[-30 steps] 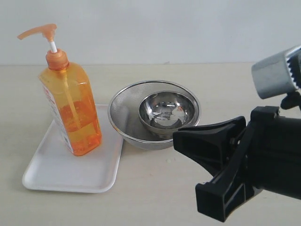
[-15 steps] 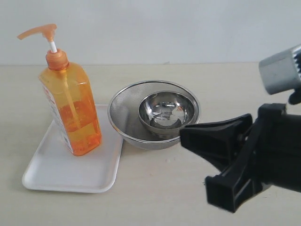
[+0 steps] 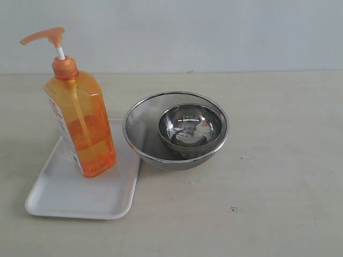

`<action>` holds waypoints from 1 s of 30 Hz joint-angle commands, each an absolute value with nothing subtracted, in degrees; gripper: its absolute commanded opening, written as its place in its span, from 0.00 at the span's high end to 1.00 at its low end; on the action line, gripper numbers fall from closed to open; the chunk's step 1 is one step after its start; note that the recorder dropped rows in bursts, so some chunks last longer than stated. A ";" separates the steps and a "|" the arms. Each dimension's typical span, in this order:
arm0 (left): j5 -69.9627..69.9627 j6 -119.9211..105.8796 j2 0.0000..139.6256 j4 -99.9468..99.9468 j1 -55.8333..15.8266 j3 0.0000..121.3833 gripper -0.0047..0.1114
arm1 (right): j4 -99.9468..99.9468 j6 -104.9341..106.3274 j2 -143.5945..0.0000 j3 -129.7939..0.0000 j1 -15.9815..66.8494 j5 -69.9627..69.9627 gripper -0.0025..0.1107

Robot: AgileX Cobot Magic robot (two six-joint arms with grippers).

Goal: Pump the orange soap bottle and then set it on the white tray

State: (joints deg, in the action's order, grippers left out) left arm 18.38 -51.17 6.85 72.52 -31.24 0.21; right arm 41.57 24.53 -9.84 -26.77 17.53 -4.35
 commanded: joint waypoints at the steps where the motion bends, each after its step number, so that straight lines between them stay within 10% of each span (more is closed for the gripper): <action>1: 17.86 -50.82 6.70 72.15 -31.06 0.00 0.92 | 41.35 24.34 -2.69 -26.67 13.48 -3.03 0.98; 30: 15.00 -50.82 6.70 72.15 -31.06 0.00 0.92 | 41.35 24.34 0.00 -3.16 11.14 0.49 0.98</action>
